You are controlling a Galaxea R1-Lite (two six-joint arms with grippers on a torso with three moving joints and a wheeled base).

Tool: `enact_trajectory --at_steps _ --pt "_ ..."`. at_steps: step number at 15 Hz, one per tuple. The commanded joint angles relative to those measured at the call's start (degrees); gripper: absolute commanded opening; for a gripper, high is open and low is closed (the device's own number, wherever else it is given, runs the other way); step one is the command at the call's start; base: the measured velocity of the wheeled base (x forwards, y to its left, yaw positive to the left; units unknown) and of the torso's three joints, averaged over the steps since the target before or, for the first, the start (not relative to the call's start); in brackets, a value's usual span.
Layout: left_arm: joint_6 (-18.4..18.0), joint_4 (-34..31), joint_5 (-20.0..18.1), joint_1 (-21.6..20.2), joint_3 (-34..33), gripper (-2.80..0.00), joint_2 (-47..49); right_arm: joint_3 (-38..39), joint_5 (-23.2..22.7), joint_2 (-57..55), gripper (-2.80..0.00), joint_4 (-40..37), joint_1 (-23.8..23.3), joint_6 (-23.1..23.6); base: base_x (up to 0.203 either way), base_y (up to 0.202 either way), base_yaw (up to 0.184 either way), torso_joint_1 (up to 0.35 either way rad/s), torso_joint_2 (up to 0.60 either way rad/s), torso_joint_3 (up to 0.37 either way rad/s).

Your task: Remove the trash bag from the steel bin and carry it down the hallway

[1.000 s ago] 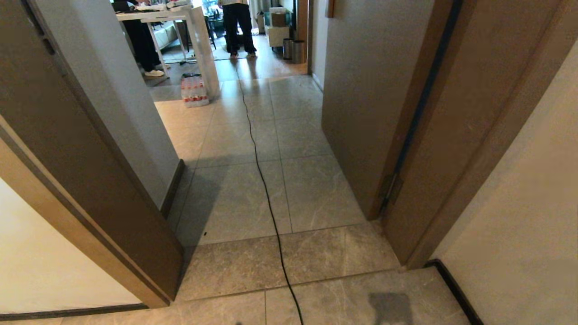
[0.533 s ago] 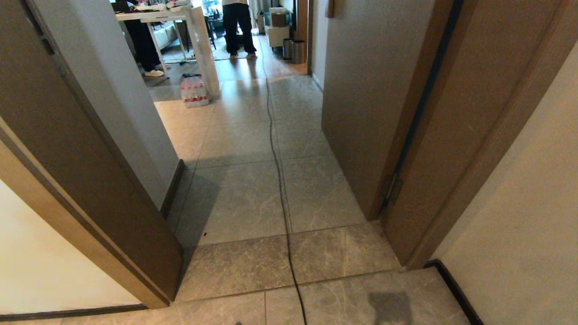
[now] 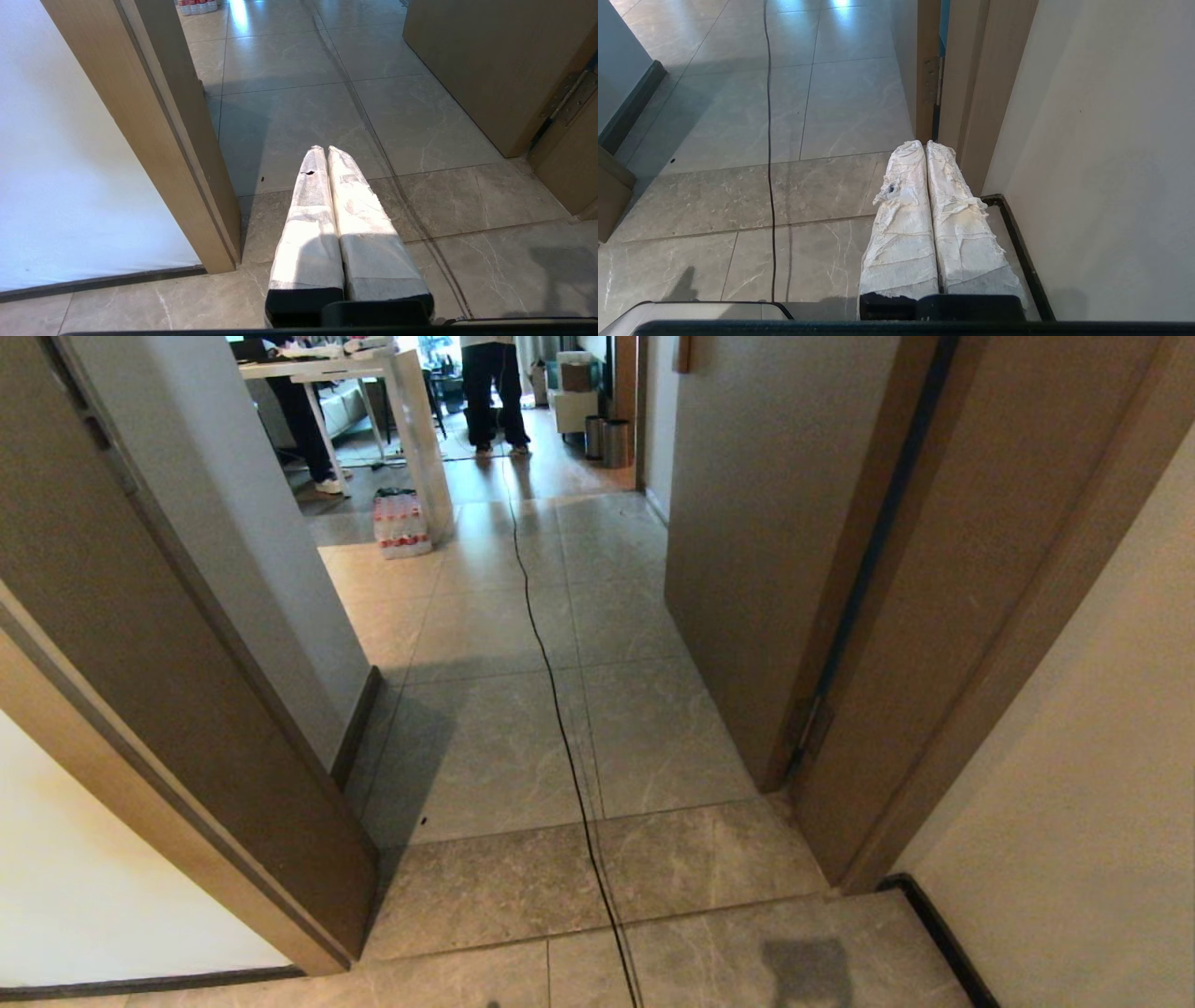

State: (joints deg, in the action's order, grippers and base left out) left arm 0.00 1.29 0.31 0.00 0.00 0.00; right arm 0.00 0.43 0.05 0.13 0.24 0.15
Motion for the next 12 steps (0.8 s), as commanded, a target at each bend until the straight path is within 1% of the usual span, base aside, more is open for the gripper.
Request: enact_trajectory --at_steps 1,12 --pt "0.0 0.0 0.0 0.0 -0.7 -2.8 0.0 0.0 0.0 0.0 -2.8 0.0 0.0 0.0 0.0 0.0 0.0 0.0 0.0 0.0" --pt "0.0 0.0 0.0 0.0 -0.7 -2.8 0.0 0.0 0.0 0.0 -2.8 0.0 0.0 0.0 0.0 0.0 0.0 0.0 0.0 0.0"
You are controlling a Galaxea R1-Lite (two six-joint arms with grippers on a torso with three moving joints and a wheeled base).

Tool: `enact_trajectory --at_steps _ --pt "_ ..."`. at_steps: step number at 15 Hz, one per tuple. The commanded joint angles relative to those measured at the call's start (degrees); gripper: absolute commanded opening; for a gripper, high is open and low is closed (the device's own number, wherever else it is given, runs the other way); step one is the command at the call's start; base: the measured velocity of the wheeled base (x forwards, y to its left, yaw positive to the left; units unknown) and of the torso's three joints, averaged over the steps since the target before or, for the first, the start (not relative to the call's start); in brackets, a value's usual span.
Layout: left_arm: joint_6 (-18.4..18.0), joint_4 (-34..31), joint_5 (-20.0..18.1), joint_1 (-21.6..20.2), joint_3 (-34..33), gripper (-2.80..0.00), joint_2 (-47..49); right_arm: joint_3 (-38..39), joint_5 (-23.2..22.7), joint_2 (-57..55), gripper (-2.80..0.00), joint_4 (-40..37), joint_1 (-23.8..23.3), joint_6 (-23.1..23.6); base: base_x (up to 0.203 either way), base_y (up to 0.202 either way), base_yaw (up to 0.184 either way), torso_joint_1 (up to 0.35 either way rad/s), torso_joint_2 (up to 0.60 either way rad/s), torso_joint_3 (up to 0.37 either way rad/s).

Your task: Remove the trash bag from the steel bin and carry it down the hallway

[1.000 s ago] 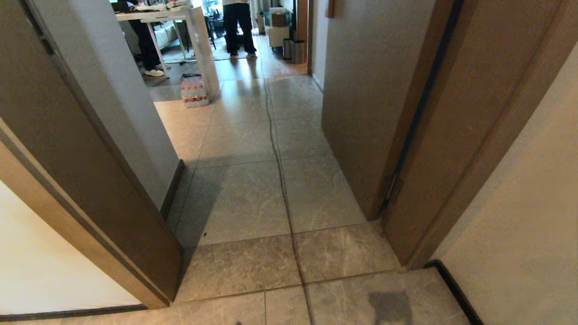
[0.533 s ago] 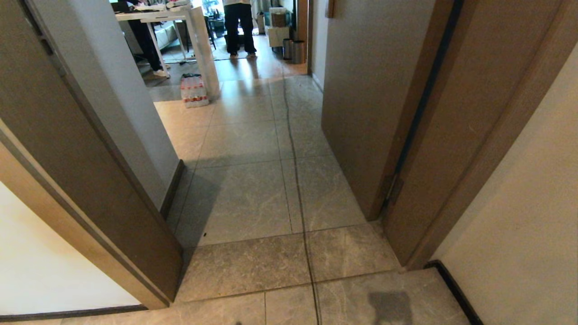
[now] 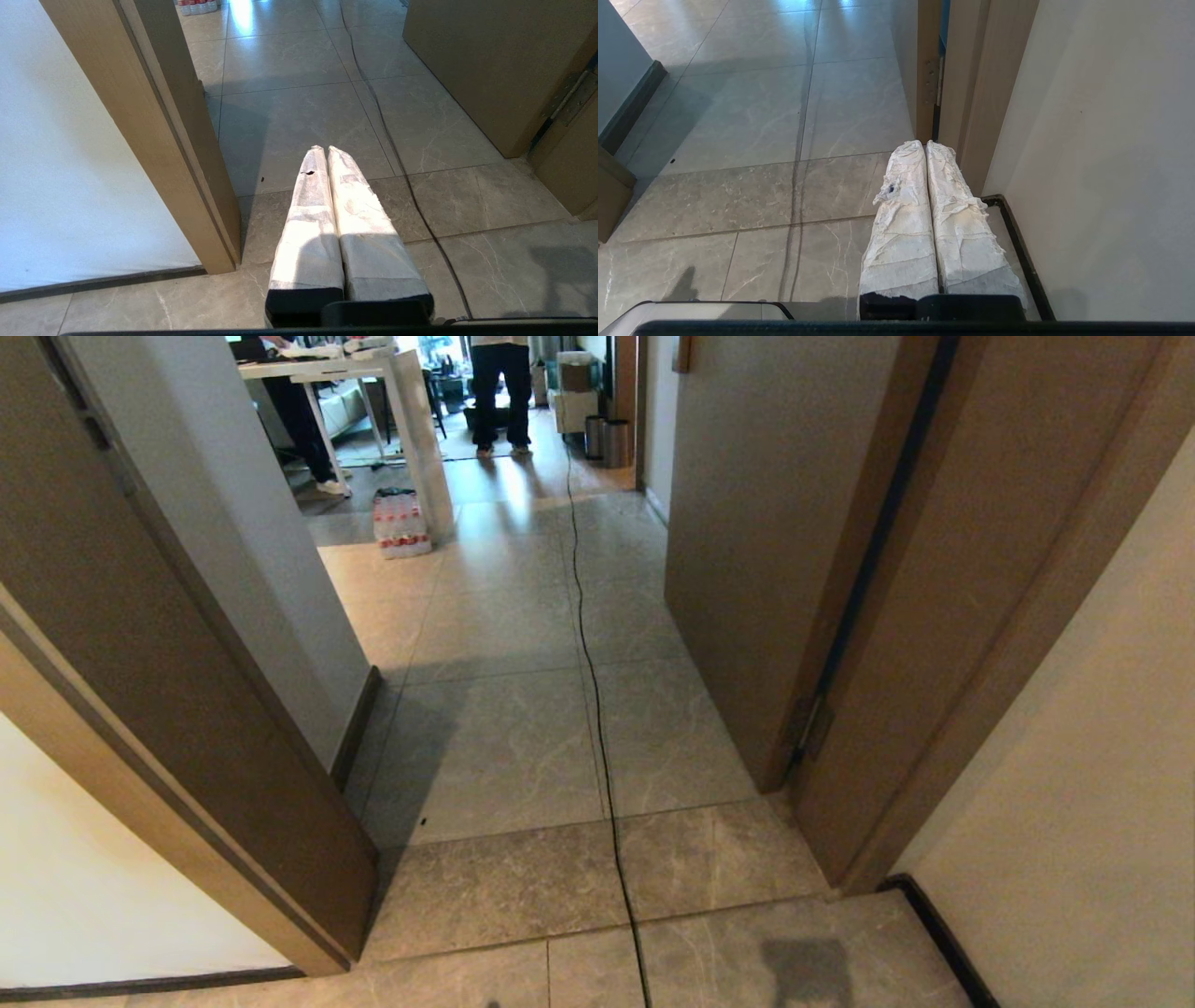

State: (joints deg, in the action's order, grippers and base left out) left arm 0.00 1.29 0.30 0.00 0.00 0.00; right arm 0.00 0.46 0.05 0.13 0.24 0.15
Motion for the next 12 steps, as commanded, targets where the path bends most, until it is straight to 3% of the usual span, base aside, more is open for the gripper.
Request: enact_trajectory --at_steps 1,12 --pt "0.0 0.0 0.0 0.0 -0.7 -2.8 0.0 0.0 0.0 0.0 -2.8 0.0 0.0 0.0 0.0 0.0 0.0 0.0 0.0 0.0" --pt "0.0 0.0 0.0 0.0 -0.7 -2.8 0.0 0.0 0.0 0.0 -2.8 0.0 0.0 0.0 0.0 0.0 0.0 0.0 0.0 0.0"
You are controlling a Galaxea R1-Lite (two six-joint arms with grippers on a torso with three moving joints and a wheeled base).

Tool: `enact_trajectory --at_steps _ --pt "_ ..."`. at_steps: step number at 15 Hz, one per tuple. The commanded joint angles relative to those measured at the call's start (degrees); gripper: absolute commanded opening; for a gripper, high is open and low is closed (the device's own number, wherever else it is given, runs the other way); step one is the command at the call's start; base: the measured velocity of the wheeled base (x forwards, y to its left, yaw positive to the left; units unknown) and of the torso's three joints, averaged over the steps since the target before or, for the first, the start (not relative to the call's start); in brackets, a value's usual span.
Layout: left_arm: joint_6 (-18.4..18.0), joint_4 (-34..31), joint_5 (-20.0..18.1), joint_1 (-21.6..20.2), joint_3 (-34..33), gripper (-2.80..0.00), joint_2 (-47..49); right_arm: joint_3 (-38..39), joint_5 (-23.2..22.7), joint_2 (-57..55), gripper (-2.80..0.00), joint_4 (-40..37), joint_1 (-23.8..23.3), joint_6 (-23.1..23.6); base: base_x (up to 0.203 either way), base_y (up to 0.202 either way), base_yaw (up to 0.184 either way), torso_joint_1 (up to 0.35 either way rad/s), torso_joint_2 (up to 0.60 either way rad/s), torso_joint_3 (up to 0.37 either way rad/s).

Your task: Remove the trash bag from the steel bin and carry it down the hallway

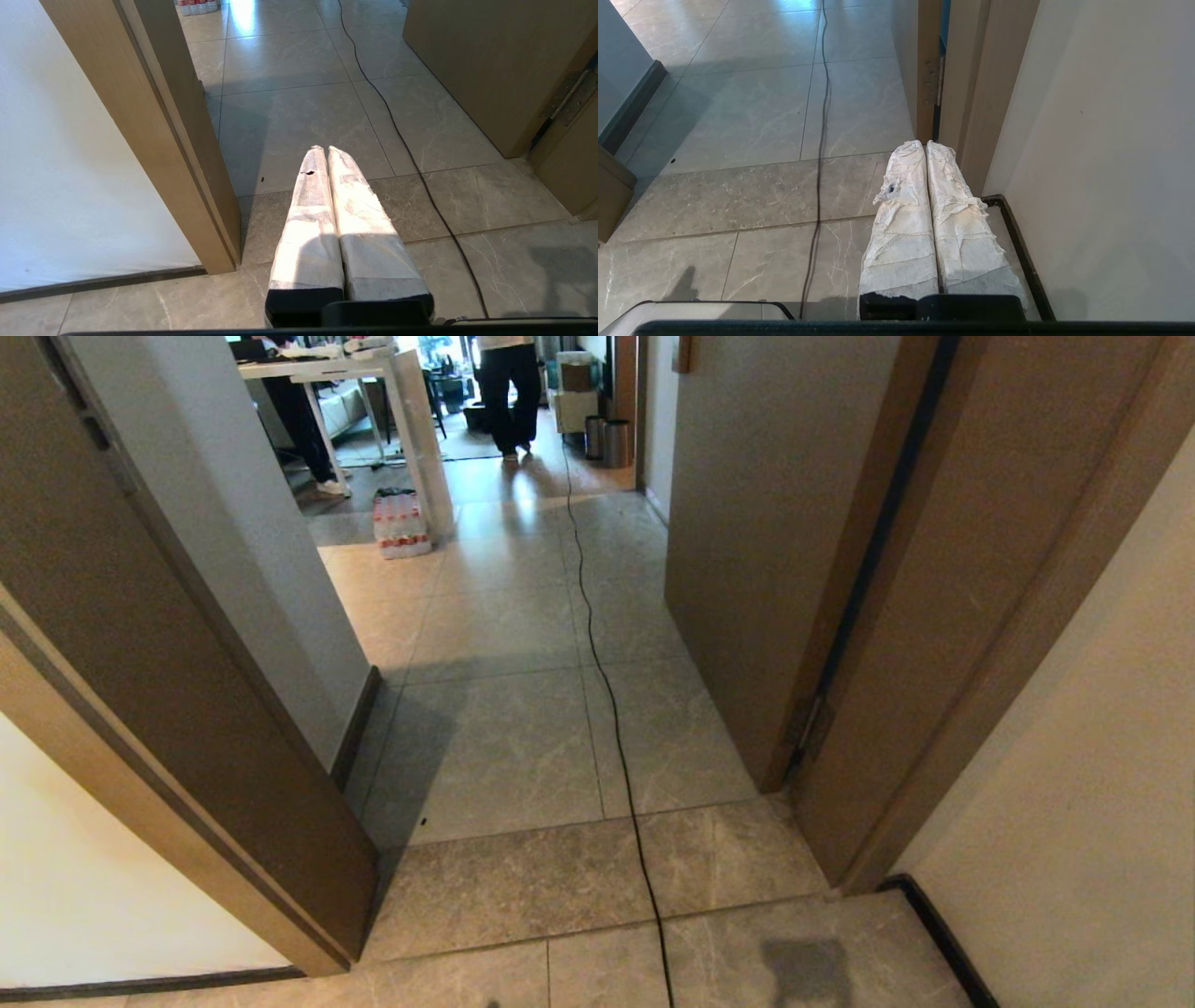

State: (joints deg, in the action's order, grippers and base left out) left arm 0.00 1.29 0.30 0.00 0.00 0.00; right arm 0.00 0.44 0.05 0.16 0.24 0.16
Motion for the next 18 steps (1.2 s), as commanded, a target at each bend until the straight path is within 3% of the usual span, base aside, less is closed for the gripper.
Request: enact_trajectory --at_steps 1,18 --pt "0.0 0.0 0.0 0.0 -0.7 -2.8 0.0 0.0 0.0 0.0 -2.8 0.0 0.0 0.0 0.0 0.0 0.0 0.0 0.0 0.0" --pt "0.0 0.0 0.0 0.0 -0.7 -2.8 0.0 0.0 0.0 0.0 -2.8 0.0 0.0 0.0 0.0 0.0 0.0 0.0 0.0 0.0"
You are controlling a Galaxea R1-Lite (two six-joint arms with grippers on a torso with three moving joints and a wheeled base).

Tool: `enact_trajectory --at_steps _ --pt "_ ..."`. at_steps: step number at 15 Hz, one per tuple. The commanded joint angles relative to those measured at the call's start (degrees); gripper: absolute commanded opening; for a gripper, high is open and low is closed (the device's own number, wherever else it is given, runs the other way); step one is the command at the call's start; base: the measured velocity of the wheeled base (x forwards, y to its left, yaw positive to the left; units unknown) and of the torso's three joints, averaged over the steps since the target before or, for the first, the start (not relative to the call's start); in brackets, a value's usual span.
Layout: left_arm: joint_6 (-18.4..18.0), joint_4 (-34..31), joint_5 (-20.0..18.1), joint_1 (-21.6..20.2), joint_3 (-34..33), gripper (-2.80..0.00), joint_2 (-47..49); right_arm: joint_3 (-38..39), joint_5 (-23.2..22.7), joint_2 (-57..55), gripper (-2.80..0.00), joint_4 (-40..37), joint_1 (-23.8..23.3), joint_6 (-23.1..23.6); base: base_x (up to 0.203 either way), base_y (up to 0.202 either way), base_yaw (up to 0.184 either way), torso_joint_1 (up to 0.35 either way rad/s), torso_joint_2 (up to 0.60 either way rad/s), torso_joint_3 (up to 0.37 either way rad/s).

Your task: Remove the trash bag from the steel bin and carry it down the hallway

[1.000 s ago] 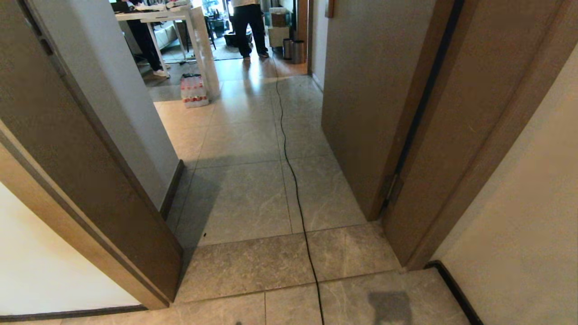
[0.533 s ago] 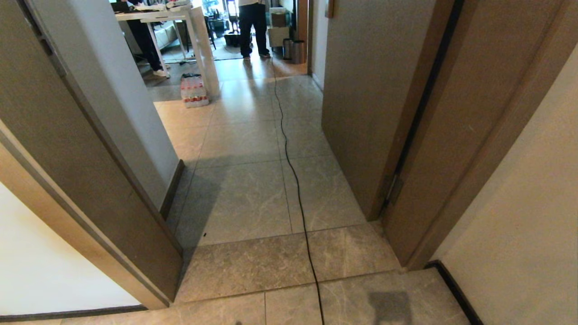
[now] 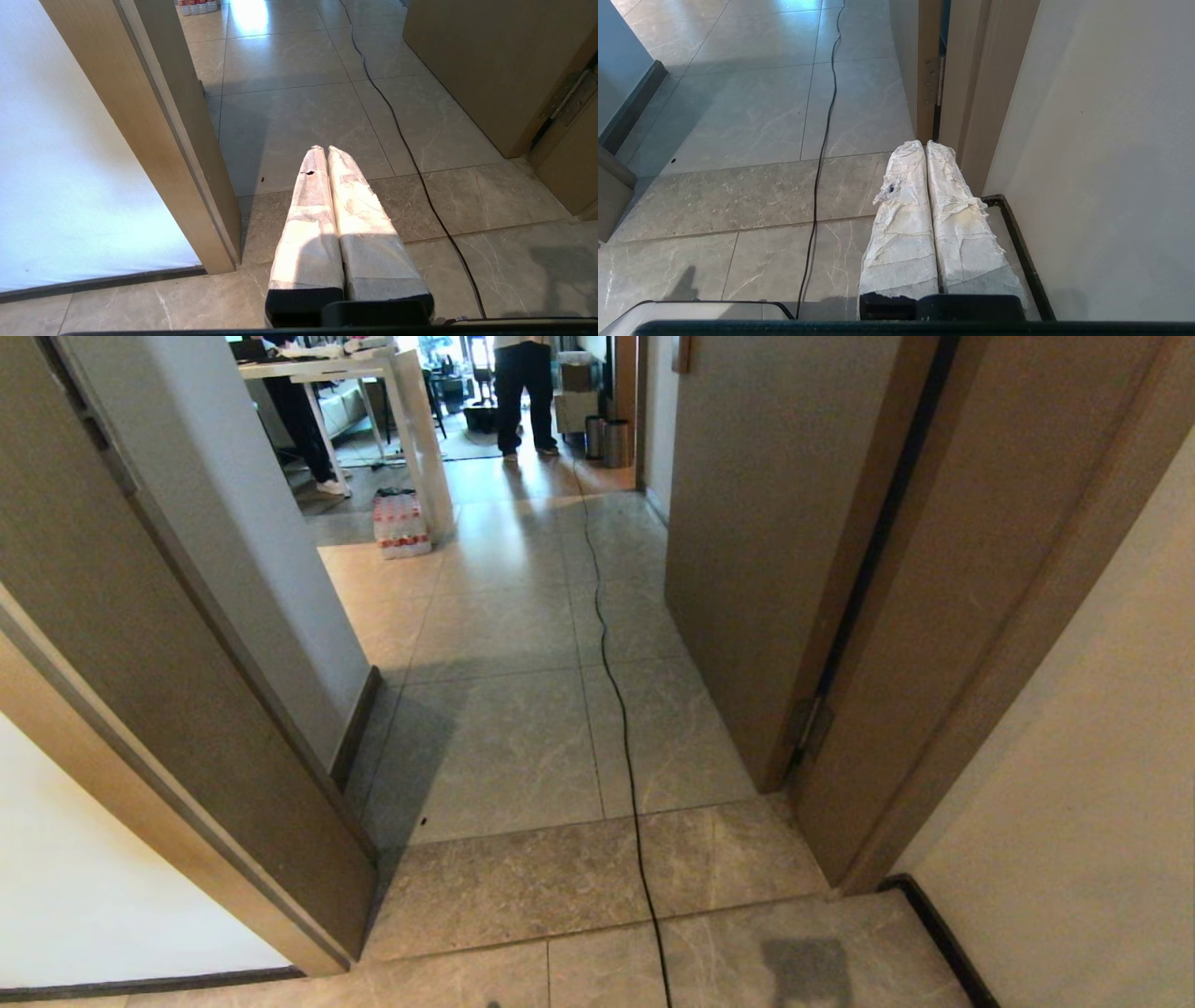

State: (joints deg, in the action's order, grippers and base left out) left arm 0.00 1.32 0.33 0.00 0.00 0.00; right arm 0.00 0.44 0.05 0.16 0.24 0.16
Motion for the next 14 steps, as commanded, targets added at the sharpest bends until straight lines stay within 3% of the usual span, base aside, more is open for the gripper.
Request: enact_trajectory --at_steps 1,14 --pt "0.0 0.0 0.0 0.0 -0.7 -2.8 0.0 0.0 0.0 0.0 -2.8 0.0 0.0 0.0 0.0 0.0 0.0 0.0 0.0 0.0" --pt "0.0 0.0 0.0 0.0 -0.7 -2.8 0.0 0.0 0.0 0.0 -2.8 0.0 0.0 0.0 0.0 0.0 0.0 0.0 0.0 0.0"
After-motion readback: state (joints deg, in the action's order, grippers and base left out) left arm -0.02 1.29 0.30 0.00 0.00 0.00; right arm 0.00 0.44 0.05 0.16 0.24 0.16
